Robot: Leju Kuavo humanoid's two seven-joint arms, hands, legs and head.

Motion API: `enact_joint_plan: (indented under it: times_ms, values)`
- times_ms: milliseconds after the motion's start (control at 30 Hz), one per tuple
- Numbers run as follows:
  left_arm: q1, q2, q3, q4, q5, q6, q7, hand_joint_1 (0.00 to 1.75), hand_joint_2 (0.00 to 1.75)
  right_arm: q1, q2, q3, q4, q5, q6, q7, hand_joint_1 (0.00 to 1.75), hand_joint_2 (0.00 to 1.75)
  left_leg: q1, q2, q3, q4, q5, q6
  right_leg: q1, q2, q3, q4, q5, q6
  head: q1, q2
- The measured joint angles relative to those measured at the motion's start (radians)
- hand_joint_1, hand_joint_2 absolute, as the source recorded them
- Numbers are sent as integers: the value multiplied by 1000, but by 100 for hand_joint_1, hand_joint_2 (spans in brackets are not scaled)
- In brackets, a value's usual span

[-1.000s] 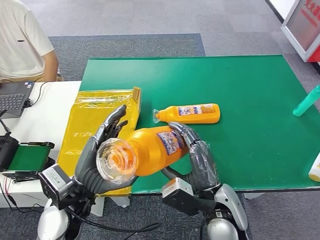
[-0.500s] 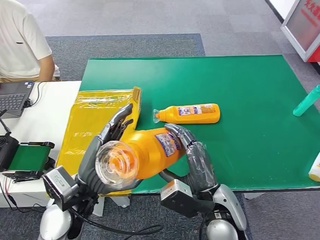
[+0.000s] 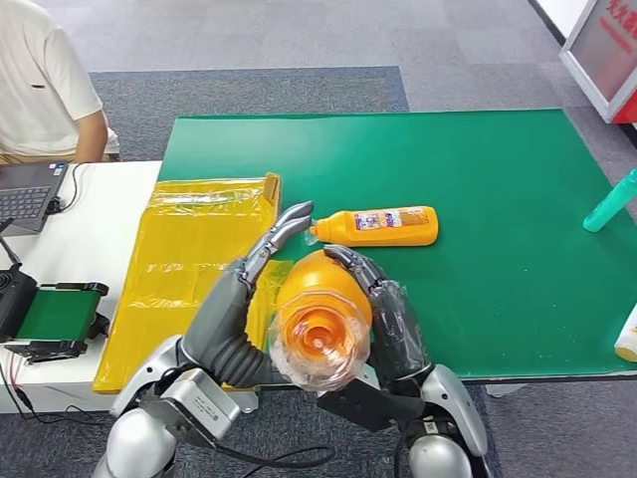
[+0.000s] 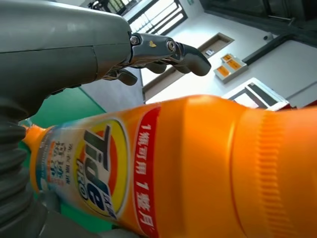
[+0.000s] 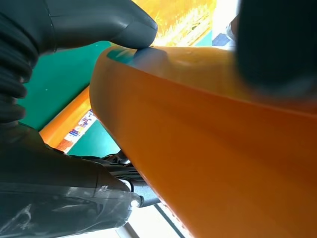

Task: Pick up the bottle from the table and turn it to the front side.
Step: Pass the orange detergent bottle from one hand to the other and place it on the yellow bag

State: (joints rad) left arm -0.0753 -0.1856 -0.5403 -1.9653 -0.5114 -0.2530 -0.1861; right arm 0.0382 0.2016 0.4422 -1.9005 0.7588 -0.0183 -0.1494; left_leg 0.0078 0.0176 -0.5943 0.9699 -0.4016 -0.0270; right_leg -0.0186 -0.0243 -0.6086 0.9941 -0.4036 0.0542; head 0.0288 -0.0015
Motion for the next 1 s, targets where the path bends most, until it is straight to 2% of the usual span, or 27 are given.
enact_joint_plan:
  times_ms: [633, 833, 867, 967, 1000]
  values:
    - [-12, 5, -27, 1, -21, 7, -3, 0, 175, -3, -2, 10, 3, 0, 0, 2, 175, 175, 0, 0, 0, 0, 0, 0, 0, 0, 0, 0, 0, 0, 0, 0]
    - [-15, 10, -41, 2, -72, 7, -9, 0, 175, -4, -2, 12, 6, -3, -3, 6, 175, 175, 0, 0, 0, 0, 0, 0, 0, 0, 0, 0, 0, 0, 0, 0]
    - [-17, 11, -44, 2, -83, 8, -9, 6, 175, -4, -3, 12, 6, -4, -4, 6, 175, 175, 0, 0, 0, 0, 0, 0, 0, 0, 0, 0, 0, 0, 0, 0]
    - [-23, 13, -49, 2, -103, 8, -9, 137, 175, -4, -6, 11, 6, -10, -7, 6, 175, 175, 0, 0, 0, 0, 0, 0, 0, 0, 0, 0, 0, 0, 0, 0]
    - [-23, 13, -50, 2, -105, 7, -8, 175, 175, -4, -6, 11, 6, -10, -8, 6, 175, 175, 0, 0, 0, 0, 0, 0, 0, 0, 0, 0, 0, 0, 0, 0]
